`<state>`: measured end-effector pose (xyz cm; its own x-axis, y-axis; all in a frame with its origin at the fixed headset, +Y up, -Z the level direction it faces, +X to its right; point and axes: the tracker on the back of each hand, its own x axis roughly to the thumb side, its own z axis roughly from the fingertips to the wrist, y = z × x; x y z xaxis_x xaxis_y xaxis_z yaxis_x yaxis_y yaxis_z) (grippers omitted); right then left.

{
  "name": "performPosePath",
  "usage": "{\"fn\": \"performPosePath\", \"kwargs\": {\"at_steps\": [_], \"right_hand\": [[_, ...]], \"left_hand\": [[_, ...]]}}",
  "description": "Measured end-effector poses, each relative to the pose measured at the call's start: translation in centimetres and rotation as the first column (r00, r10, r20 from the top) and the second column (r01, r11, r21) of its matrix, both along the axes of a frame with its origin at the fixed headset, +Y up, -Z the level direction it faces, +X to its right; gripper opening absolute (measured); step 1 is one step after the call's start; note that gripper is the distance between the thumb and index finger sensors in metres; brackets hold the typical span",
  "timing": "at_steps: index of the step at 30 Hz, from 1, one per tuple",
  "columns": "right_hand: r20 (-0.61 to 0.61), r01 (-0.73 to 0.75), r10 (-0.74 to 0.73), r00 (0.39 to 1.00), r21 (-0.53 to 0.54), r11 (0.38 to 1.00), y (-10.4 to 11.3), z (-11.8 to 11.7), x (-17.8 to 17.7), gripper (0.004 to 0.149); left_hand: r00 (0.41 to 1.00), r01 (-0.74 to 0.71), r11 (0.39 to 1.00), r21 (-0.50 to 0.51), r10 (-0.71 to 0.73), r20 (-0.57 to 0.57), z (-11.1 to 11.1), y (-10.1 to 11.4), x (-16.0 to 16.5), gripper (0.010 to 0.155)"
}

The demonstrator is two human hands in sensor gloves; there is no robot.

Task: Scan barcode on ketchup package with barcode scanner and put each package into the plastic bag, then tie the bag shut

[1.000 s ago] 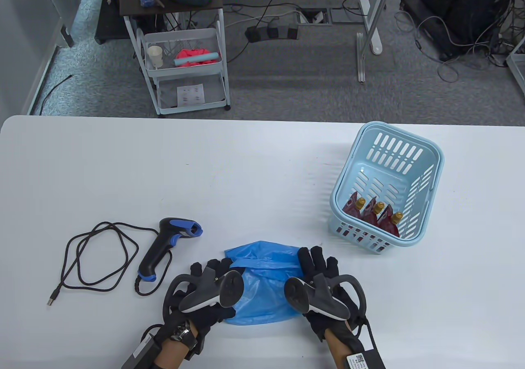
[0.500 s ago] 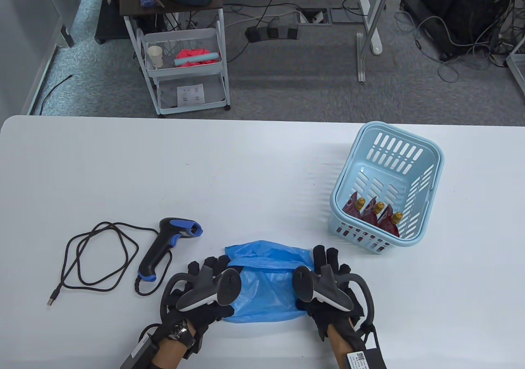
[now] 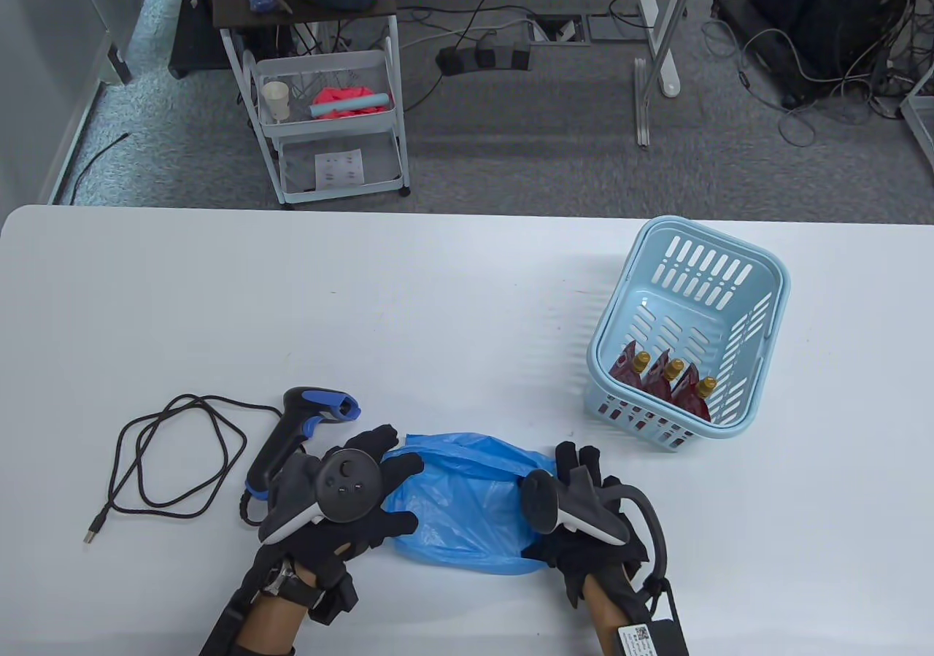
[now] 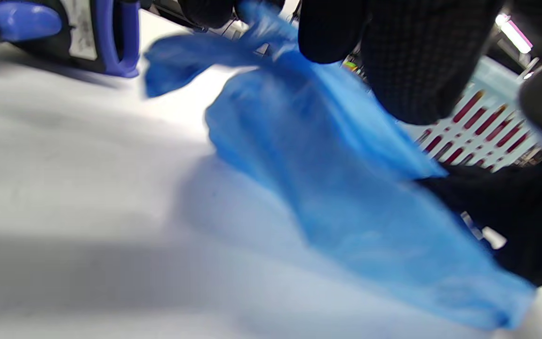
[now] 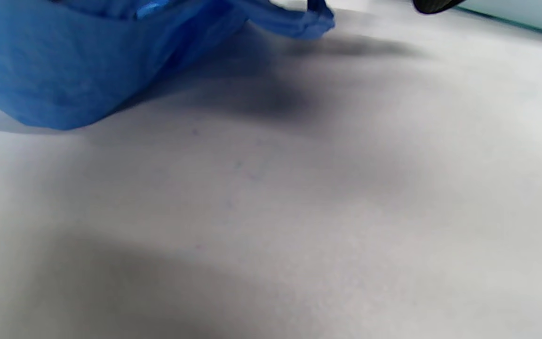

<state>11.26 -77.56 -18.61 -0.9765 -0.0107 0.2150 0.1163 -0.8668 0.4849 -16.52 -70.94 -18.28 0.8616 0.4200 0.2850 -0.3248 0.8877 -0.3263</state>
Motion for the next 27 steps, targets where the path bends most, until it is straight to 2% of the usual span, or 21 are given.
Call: {"fn": "performPosePath", "kwargs": {"at_steps": [3,6,10,13,15,16,17,19,20,22,23,27], "right_hand": [[-0.002,0.004,-0.004,1.0,-0.006,1.0,0.0,0.0,0.0,0.098],[-0.017,-0.004,0.004,1.0,-0.011,1.0,-0.1,0.3,-0.2,0.098],[-0.062,-0.029,0.028,0.998,-0.013,0.999,0.0,0.9,-0.6,0.098],[-0.098,-0.055,0.053,0.994,-0.011,0.998,0.0,1.4,-0.8,0.099],[-0.125,-0.069,0.066,0.99,-0.018,0.997,0.0,1.8,-1.0,0.1],[-0.133,-0.08,0.077,0.988,-0.023,0.996,0.0,1.9,-1.0,0.1],[-0.15,-0.104,0.1,0.984,-0.017,0.994,0.1,2.1,-1.1,0.101],[-0.164,-0.123,0.118,0.979,-0.022,0.992,0.1,2.1,-1.1,0.104],[-0.161,-0.145,0.137,0.977,-0.044,0.988,0.0,2.1,-1.1,0.106],[-0.164,-0.155,0.145,0.976,-0.051,0.987,0.0,2.1,-1.0,0.112],[-0.164,-0.155,0.144,0.976,-0.053,0.987,0.0,2.0,-1.0,0.114],[-0.146,-0.149,0.144,0.979,-0.019,0.989,0.5,1.5,-0.7,0.114]], "left_hand": [[1.0,0.021,0.998,0.066,-0.023,0.02,0.6,1.3,0.7,0.067],[0.989,0.121,0.984,0.129,-0.13,0.064,1.4,1.2,2.5,0.054],[0.913,0.376,0.908,0.185,-0.397,0.093,2.0,-1.6,5.5,0.042],[0.859,0.489,0.843,0.224,-0.51,0.049,1.8,-4.0,6.5,0.041],[0.842,0.523,0.816,0.247,-0.539,-0.002,1.7,-4.8,6.4,0.041],[0.839,0.53,0.809,0.255,-0.543,-0.02,1.6,-5.0,6.3,0.043],[0.823,0.557,0.8,0.222,-0.567,-0.023,1.3,-5.3,6.1,0.049],[0.827,0.556,0.813,0.173,-0.561,-0.022,0.9,-5.9,5.6,0.061],[0.842,0.538,0.837,0.098,-0.54,-0.005,0.4,-6.2,5.0,0.067],[0.891,0.454,0.891,0.012,-0.455,0.004,-0.1,-6.4,4.4,0.083],[0.897,0.441,0.897,-0.011,-0.441,0.01,-0.2,-6.5,4.1,0.088],[0.901,0.433,0.899,-0.07,-0.431,0.042,-0.3,-6.5,3.9,0.098]]}}
